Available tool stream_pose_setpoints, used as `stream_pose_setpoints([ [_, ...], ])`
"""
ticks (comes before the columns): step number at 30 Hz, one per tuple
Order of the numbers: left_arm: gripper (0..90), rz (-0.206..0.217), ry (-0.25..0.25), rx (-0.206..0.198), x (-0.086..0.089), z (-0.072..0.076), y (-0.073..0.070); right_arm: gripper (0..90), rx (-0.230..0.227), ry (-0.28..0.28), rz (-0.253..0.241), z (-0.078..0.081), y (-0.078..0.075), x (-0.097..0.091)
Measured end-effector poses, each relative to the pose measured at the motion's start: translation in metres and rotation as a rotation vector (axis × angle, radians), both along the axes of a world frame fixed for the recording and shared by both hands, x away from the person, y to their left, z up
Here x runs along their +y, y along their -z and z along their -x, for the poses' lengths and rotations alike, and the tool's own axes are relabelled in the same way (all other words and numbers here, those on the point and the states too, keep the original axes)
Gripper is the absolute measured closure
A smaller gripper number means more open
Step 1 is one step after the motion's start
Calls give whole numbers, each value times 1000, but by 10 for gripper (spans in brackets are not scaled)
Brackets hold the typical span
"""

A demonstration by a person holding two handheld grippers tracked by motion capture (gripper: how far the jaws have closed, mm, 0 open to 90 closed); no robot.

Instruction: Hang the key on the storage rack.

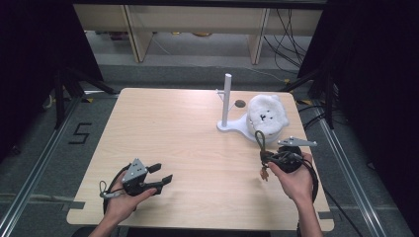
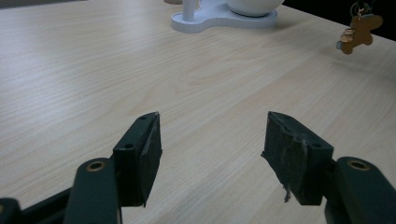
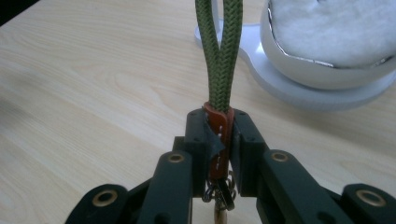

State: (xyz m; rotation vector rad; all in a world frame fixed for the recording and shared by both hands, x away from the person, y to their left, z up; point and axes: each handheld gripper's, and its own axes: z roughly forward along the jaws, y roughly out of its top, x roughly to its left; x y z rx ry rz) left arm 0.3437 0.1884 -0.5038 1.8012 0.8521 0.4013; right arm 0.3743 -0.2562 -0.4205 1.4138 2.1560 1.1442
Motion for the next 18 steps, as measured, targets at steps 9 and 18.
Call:
stream_pose_setpoints([
  [9,390,59,5,18,-1,-1,-2,795,-113,-68,-74,2,8,11],
  [18,435,95,30,5,-9,-3,-12,795,-158,-102,-138,3,16,28],
])
